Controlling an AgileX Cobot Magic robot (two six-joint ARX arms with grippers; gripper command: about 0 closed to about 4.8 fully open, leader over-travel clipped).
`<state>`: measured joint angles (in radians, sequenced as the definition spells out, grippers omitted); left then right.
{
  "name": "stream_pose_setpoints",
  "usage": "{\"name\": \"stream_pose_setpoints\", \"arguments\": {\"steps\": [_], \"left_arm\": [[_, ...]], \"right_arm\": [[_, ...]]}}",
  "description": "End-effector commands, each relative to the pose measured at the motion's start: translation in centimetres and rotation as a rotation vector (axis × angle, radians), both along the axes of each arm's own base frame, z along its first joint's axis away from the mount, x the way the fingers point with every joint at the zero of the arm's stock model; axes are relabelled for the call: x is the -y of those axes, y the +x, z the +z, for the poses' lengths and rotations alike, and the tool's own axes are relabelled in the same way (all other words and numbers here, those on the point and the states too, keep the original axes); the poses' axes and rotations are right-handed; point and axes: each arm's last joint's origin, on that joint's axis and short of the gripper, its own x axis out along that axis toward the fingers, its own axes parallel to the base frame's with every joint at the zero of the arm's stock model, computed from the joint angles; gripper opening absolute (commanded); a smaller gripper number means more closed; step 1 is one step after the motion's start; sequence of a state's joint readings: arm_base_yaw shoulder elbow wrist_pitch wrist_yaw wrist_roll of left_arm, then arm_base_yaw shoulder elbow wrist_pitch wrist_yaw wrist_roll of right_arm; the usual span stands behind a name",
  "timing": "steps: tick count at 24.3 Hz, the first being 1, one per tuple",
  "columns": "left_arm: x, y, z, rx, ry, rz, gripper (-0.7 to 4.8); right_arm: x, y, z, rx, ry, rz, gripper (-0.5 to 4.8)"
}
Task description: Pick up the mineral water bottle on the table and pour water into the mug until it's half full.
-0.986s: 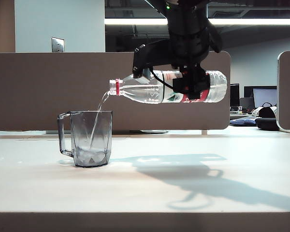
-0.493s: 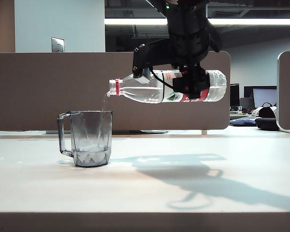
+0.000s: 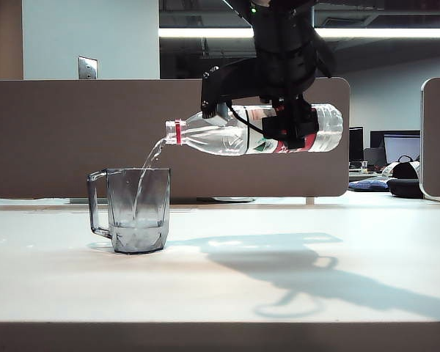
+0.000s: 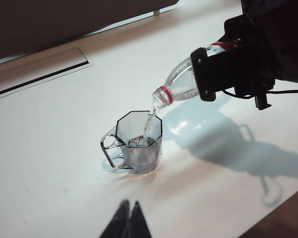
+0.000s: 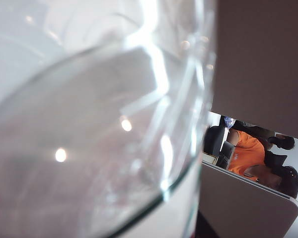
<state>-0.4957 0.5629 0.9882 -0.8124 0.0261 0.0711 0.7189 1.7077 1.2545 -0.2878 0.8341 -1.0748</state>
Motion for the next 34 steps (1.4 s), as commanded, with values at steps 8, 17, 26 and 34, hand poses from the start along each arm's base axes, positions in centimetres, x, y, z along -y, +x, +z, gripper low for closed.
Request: {"name": "stream_pose_setpoints", "arguments": {"steps": [8, 17, 26, 34], "left_arm": [[-0.1, -0.1, 0.3, 0.012, -0.007, -0.003, -0.05], [-0.1, -0.1, 0.3, 0.013, -0.004, -0.004, -0.05], [-0.1, -0.1, 0.3, 0.015, -0.001, -0.005, -0.05], [-0.1, -0.1, 0.1, 0.003, 0.008, 0.002, -0.05]], "right_arm": [[-0.1, 0.1, 1.0, 0.055, 0.035, -0.017, 2.78], [-0.3, 0.0, 0.9, 0.052, 0.272, -0.041, 2.76], [-0.9, 0.7, 1.4, 0.043, 0.872, -0.115, 2.73], [2.3, 3.6, 1.8, 0.025, 1.407, -0.35, 2.74]]}}
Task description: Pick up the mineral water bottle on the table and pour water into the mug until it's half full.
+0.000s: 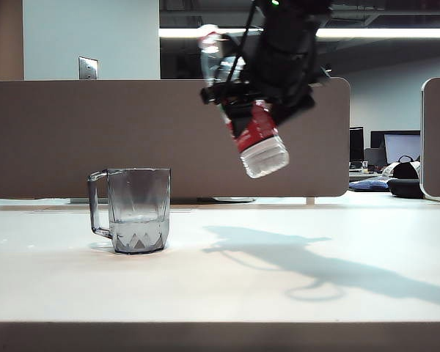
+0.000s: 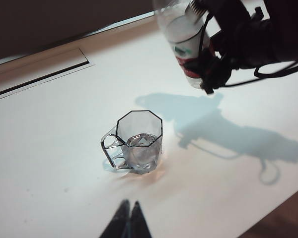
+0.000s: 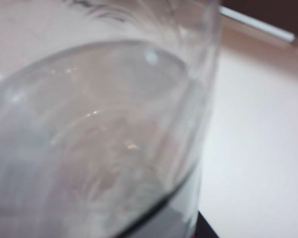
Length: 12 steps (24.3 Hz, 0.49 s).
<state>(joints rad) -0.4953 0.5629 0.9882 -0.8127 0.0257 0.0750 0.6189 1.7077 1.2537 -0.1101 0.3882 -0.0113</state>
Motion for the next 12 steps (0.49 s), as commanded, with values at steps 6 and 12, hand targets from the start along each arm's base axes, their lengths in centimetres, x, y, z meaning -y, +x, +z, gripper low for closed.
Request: {"name": "stream_pose_setpoints", "arguments": {"steps": [6, 12], "left_arm": [[-0.2, -0.3, -0.3, -0.038, 0.027, 0.006, -0.05], [-0.3, -0.4, -0.6, -0.074, 0.046, 0.006, -0.05]], "right_arm": [[2.1, 1.0, 1.1, 0.038, 0.209, -0.057, 2.01], [3.6, -1.7, -0.5, 0.119, 0.273, -0.03, 2.14]]}}
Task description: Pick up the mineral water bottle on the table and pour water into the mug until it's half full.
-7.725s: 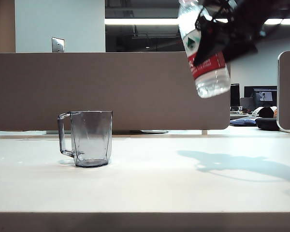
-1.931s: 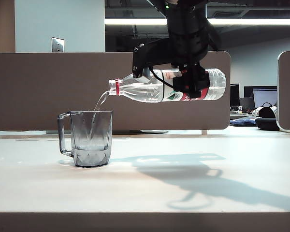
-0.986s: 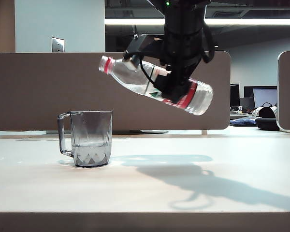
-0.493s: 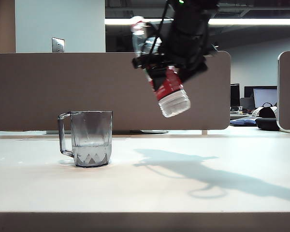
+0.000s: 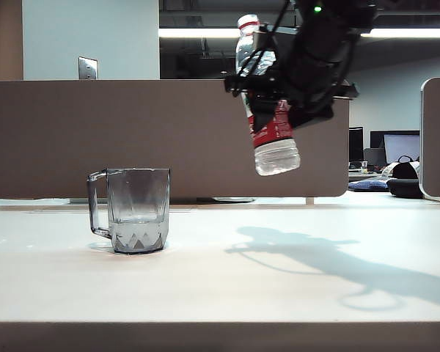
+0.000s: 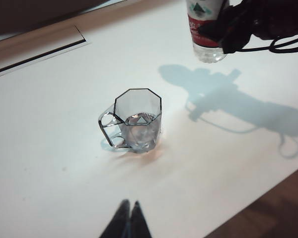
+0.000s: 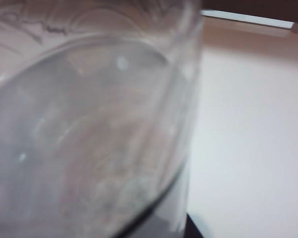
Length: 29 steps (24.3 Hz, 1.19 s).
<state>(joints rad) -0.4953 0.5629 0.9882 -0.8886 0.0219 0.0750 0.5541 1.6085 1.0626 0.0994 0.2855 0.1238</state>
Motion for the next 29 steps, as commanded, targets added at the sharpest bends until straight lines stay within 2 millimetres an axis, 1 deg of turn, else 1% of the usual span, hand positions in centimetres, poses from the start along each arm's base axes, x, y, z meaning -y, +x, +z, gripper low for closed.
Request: {"name": "stream_pose_setpoints", "arguments": {"steps": [1, 3, 4, 6, 7, 9, 12, 14, 20, 21, 22, 23, 24, 29], "left_arm": [[-0.1, -0.2, 0.0, -0.016, 0.014, 0.002, -0.05], [-0.2, -0.3, -0.2, -0.029, 0.021, 0.002, -0.05], [-0.2, -0.3, -0.2, -0.032, 0.022, 0.002, -0.05], [-0.2, -0.3, -0.2, -0.032, 0.022, 0.002, -0.05], [-0.2, -0.3, -0.2, -0.032, 0.023, 0.002, -0.05], [-0.2, -0.3, -0.2, -0.032, 0.023, 0.002, -0.05], [-0.2, -0.3, -0.2, -0.031, 0.021, 0.002, -0.05], [-0.2, -0.3, -0.2, -0.033, 0.023, 0.002, -0.05], [-0.2, -0.3, -0.2, -0.033, 0.023, 0.002, -0.05], [-0.2, -0.3, -0.2, -0.034, 0.023, 0.002, -0.05], [-0.2, -0.3, -0.2, -0.034, 0.023, 0.002, -0.05], [-0.2, -0.3, -0.2, -0.035, 0.023, 0.002, -0.05], [-0.2, -0.3, -0.2, -0.035, 0.023, 0.002, -0.05], [-0.2, -0.3, -0.3, -0.039, 0.025, 0.002, -0.05]], "right_arm": [[0.7, -1.1, 0.3, 0.085, 0.05, 0.0, 2.14], [1.3, -2.0, -0.5, 0.136, 0.076, -0.007, 2.13], [1.7, -2.6, -1.4, 0.175, 0.094, -0.022, 2.13], [2.1, -3.1, -2.6, 0.194, 0.099, -0.042, 2.13], [2.5, -3.6, -3.9, 0.216, 0.11, -0.052, 2.13], [2.9, -4.3, -5.5, 0.26, 0.141, -0.054, 2.16], [3.6, -4.1, -7.7, 0.252, 0.16, -0.084, 2.55], [3.7, -3.6, -8.8, 0.231, 0.154, -0.096, 2.56], [4.0, -3.2, -10.0, 0.207, 0.137, -0.109, 2.57], [4.0, -3.2, -10.0, 0.205, 0.136, -0.109, 2.71], [4.0, -3.2, -10.1, 0.198, 0.132, -0.108, 3.22], [4.0, -3.2, -10.2, 0.191, 0.128, -0.108, 3.48], [4.0, -3.2, -10.3, 0.182, 0.122, -0.106, 3.62], [4.0, -3.4, -10.7, 0.142, 0.097, -0.106, 3.7]]}}
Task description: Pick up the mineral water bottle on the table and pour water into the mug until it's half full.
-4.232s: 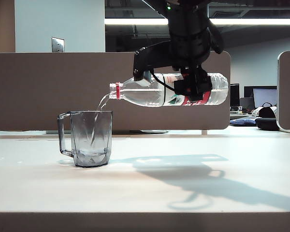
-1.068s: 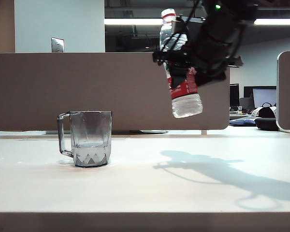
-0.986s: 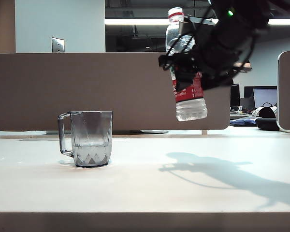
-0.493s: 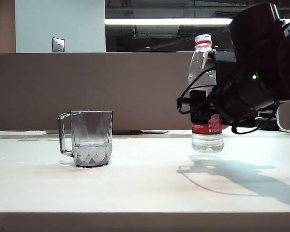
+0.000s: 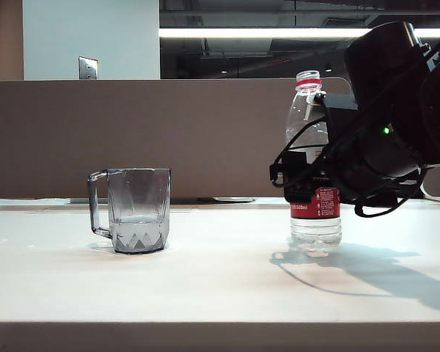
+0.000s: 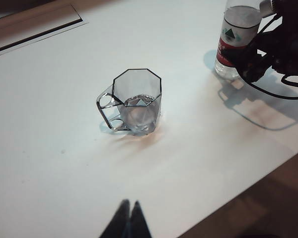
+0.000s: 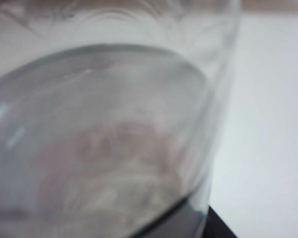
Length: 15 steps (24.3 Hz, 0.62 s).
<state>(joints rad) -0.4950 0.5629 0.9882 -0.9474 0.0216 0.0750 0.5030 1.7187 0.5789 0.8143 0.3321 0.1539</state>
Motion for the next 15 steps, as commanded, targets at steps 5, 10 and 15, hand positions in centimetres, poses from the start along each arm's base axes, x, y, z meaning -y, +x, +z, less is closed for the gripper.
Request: {"name": "stream_pose_setpoints", "arguments": {"steps": [5, 10, 15], "left_arm": [[-0.07, -0.1, 0.21, 0.01, -0.001, 0.001, -0.05], [-0.07, -0.1, 0.21, 0.01, -0.001, 0.001, -0.05], [-0.07, -0.1, 0.21, 0.01, -0.001, 0.001, -0.05]], "right_arm": [[-0.21, 0.09, 0.5, 0.018, 0.023, 0.029, 4.23], [-0.14, -0.07, 0.01, -0.031, 0.0, 0.035, 4.43], [-0.05, -0.44, 0.38, -0.066, -0.015, 0.046, 4.43]]}}
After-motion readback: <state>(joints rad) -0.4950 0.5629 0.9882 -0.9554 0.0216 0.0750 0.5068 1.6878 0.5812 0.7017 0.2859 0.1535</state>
